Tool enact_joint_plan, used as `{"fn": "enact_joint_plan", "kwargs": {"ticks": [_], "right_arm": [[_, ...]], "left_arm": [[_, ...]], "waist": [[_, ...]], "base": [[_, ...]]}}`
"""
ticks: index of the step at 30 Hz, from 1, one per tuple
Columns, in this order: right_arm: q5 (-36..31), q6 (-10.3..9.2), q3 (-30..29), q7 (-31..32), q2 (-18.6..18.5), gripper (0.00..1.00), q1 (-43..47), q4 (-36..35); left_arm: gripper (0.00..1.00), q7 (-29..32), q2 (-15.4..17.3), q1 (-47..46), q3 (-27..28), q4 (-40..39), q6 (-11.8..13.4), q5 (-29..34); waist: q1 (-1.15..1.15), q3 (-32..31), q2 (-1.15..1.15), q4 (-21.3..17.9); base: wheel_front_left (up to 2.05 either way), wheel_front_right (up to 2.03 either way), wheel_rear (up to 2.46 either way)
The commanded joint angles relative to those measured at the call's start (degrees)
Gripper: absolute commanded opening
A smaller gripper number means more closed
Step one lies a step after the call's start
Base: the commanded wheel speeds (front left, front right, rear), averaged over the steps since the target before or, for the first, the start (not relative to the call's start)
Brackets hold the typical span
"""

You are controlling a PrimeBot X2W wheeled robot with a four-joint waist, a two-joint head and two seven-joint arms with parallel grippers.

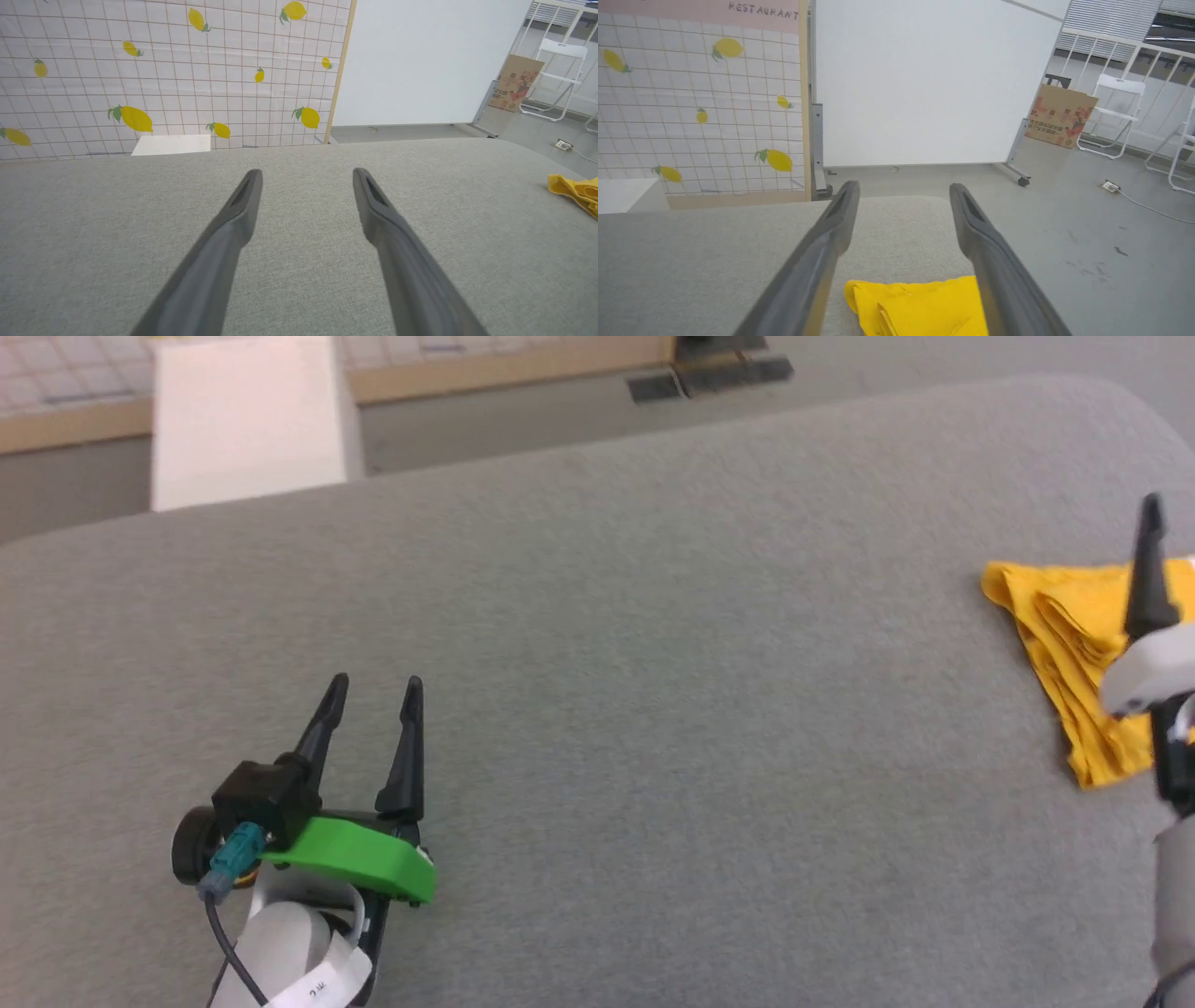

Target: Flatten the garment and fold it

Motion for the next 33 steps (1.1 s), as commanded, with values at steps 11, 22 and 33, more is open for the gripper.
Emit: {"fn": "enact_joint_plan", "kwargs": {"ticks": [11, 22, 33], "right_arm": [[8.28, -0.10, 9.45, 0.34, 3.92, 1.00, 19.41, -18.44], [6.67, -0.10, 10.99, -0.34, 6.54, 1.00, 29.69, -21.85], [7.31, -0.10, 11.45, -0.20, 7.63, 1.00, 33.61, -22.68]], "left_arm": [[1.00, -0.47, -2.59, 2.89, 2.04, 1.15, 0.53, -0.51], [1.00, -0.47, -3.70, 5.08, 2.20, 1.55, -0.05, -0.04], [1.00, -0.48, -4.16, 8.35, 2.88, 1.49, -0.03, -0.21]], "waist": [[0.00, -8.63, 0.00, 10.75], [0.00, -9.86, 0.00, 13.95], [0.00, -11.25, 0.00, 13.96]], "base": [[0.00, 0.00, 0.00], [0.00, 0.00, 0.00], [0.00, 0.00, 0.00]]}}
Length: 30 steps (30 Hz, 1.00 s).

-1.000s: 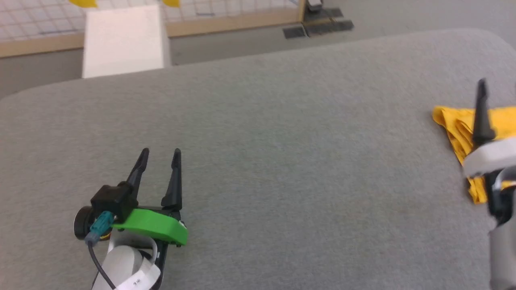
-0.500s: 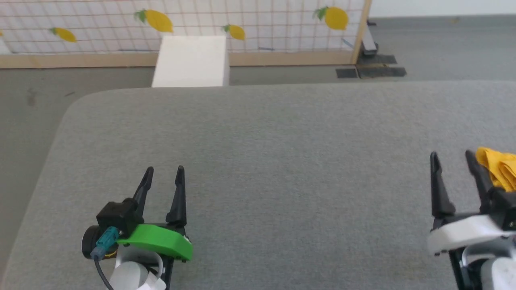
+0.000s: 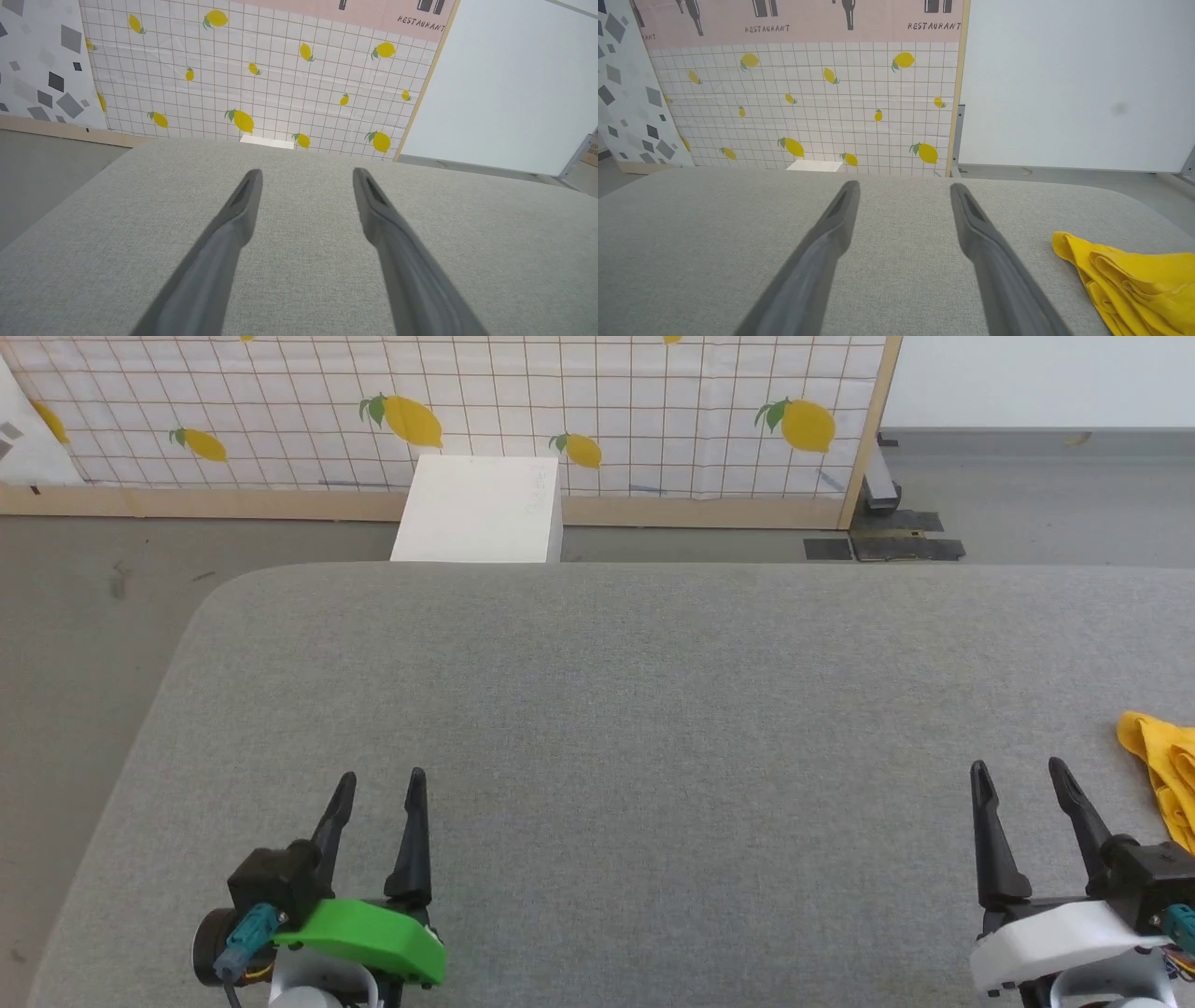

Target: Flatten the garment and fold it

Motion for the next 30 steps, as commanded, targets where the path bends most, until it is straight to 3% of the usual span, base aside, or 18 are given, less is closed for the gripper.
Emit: {"fn": "enact_joint_plan", "kwargs": {"ticks": [1, 16, 17, 30], "right_arm": [[0.62, -0.10, 0.04, -0.09, 0.17, 1.00, 0.63, -0.36], [2.53, -0.10, 0.61, -0.25, 0.20, 1.00, 1.42, -0.11], [2.21, 0.00, 0.47, -0.01, 0.03, 0.00, 0.49, -0.08], [2.18, 0.00, 0.45, 0.04, 0.00, 0.00, 0.46, -0.08]], "left_arm": [[1.00, -0.21, -0.30, 0.68, 0.04, -0.10, -0.26, -0.17], [1.00, -0.21, -0.38, 0.96, -0.62, -0.19, 0.25, -0.83], [0.00, 0.03, -0.13, 0.22, -0.55, -0.18, 0.09, -0.07], [0.00, 0.15, -0.12, 0.20, -0.53, -0.24, 0.12, 0.02]], "waist": [[0.00, -0.03, 0.00, 0.01], [0.00, -0.01, 0.00, -0.22], [0.00, -0.01, 0.00, -0.22], [0.00, 0.01, 0.00, -0.24]], "base": [[0.00, 0.00, 0.00], [0.00, 0.00, 0.00], [0.00, 0.00, 0.00], [0.00, 0.00, 0.00]]}}
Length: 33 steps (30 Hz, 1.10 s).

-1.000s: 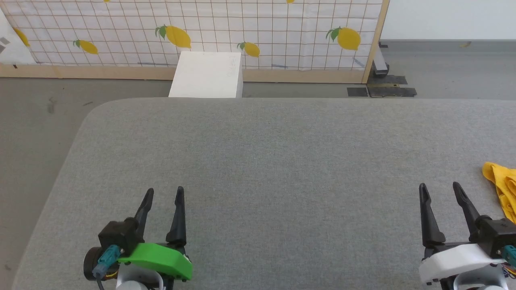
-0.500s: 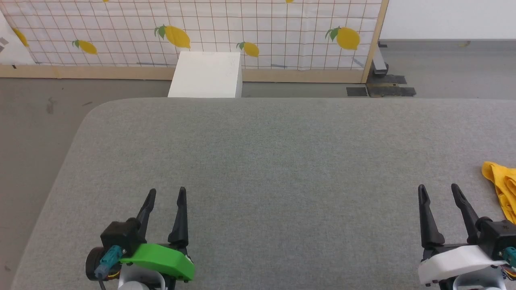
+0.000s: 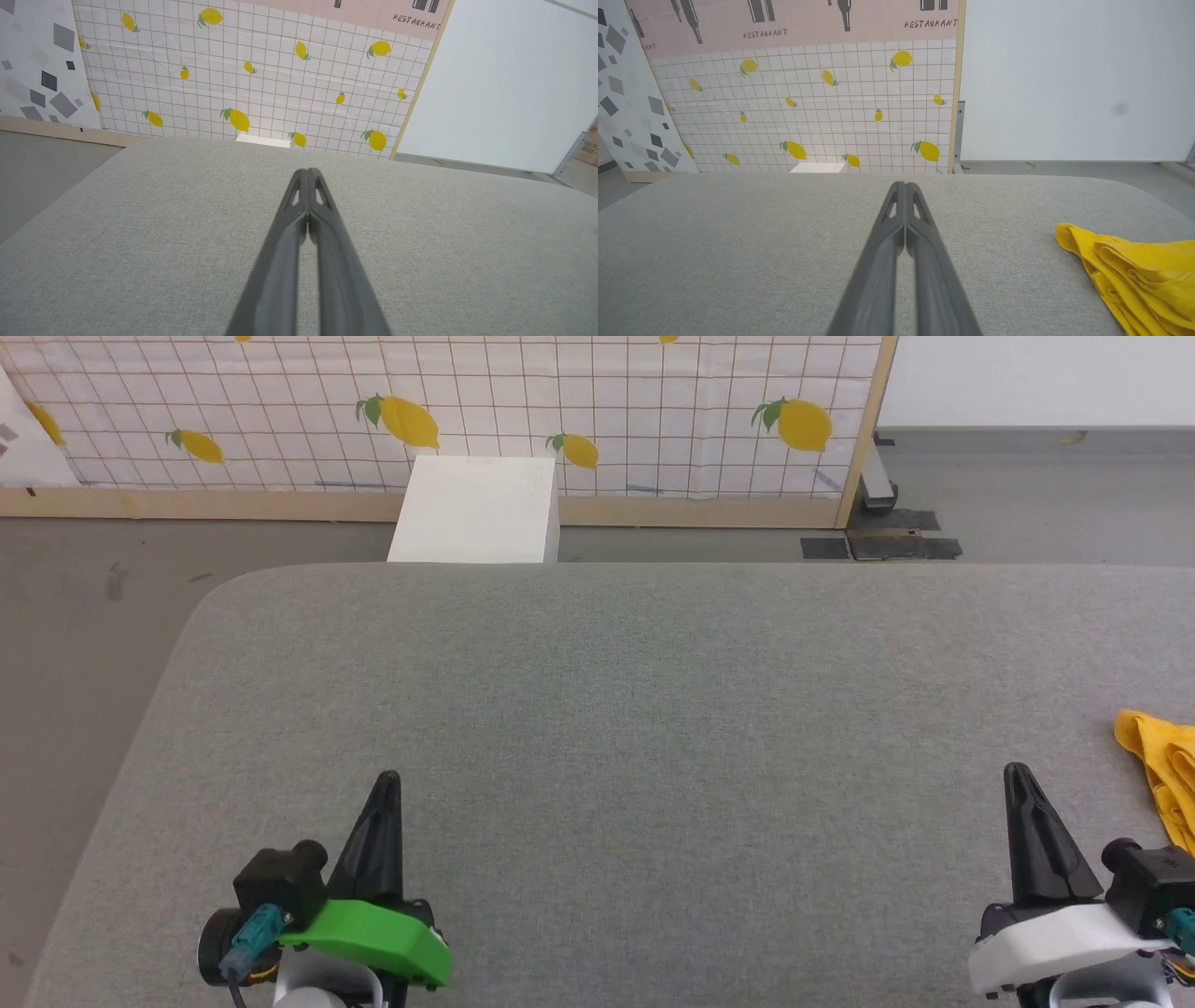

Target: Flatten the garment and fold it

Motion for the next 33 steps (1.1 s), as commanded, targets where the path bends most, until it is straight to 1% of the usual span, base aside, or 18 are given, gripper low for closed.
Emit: {"fn": "enact_joint_plan", "kwargs": {"ticks": [1, 33], "right_arm": [[-0.07, 0.00, 0.10, 0.12, 0.00, 0.00, -0.05, -0.02], [-1.36, -0.03, 1.88, 2.32, 0.05, 0.00, -1.03, -0.33]], "left_arm": [[0.00, 0.20, 0.00, 0.03, 0.03, -0.15, 0.08, 0.18], [0.00, 3.90, -0.07, 0.63, 0.88, -2.98, 1.57, 3.63]], "waist": [[0.00, 0.01, 0.00, -0.01], [0.00, 0.26, 0.00, -0.16]], "base": [[0.00, 0.00, 0.00], [0.00, 0.00, 0.00]]}}
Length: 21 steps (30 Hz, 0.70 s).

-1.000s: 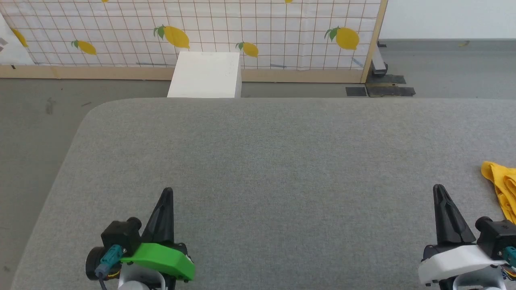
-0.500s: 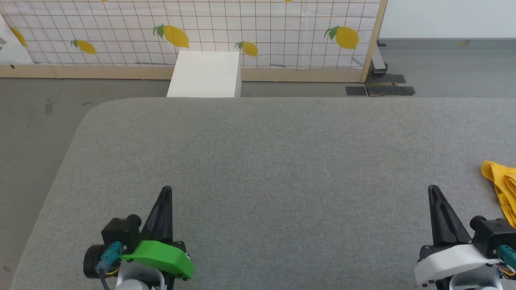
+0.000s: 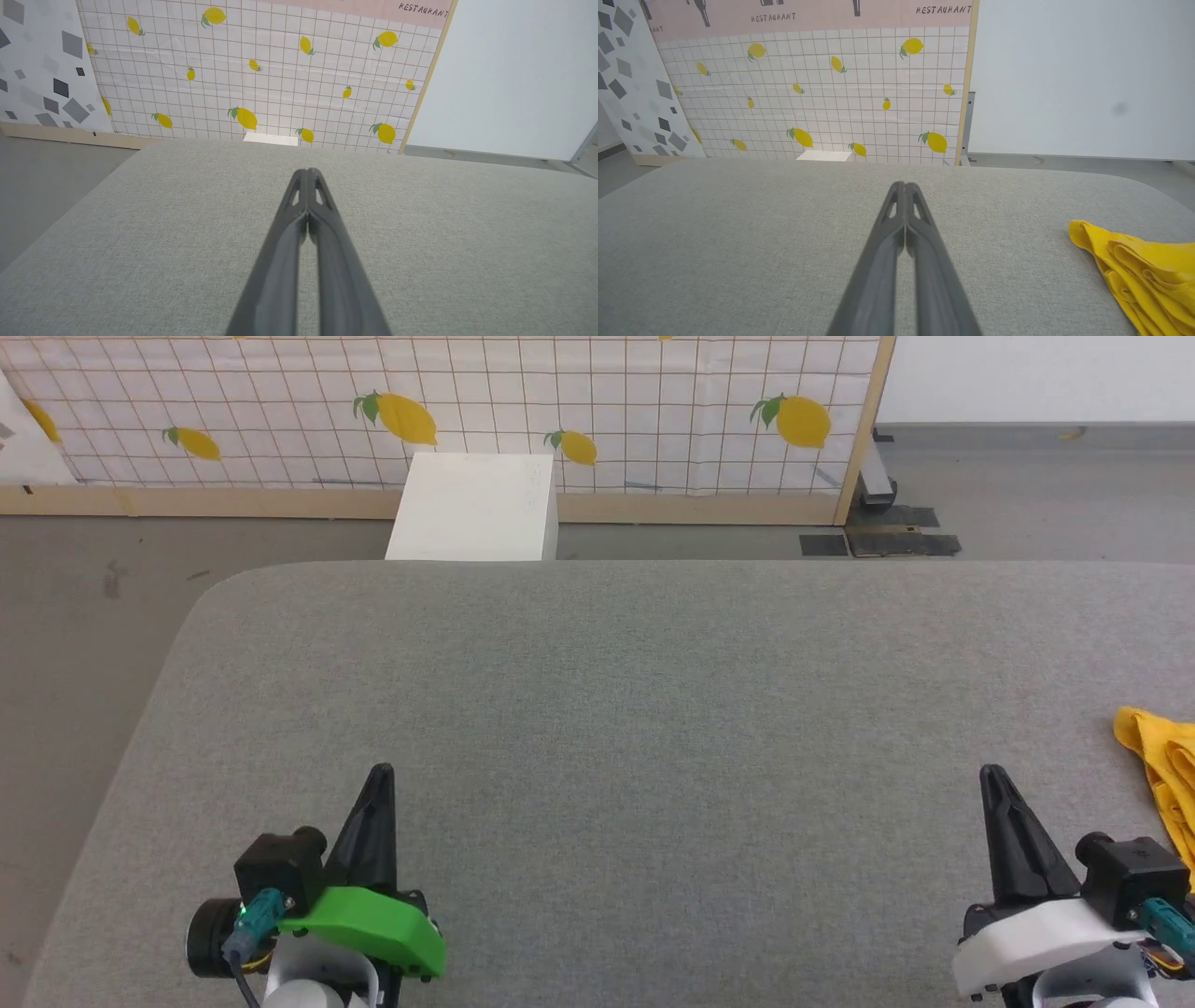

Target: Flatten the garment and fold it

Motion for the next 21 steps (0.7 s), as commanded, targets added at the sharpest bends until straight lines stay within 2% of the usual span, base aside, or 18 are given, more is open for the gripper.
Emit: {"fn": "enact_joint_plan", "kwargs": {"ticks": [1, 21], "right_arm": [[-0.35, -0.03, 0.27, 0.19, 0.06, 0.00, -0.77, -0.26], [-1.23, -0.04, 1.50, 1.71, 0.09, 0.00, -1.44, -0.48]], "left_arm": [[0.00, 0.35, -0.07, 0.63, 0.19, -0.48, 0.34, 1.16], [0.00, 2.89, -0.12, 1.04, 0.77, -2.42, 1.36, 3.52]], "waist": [[0.00, 0.01, 0.00, -0.01], [0.00, 0.18, 0.00, -0.11]], "base": [[0.00, 0.00, 0.00], [0.00, 0.00, 0.00]]}}
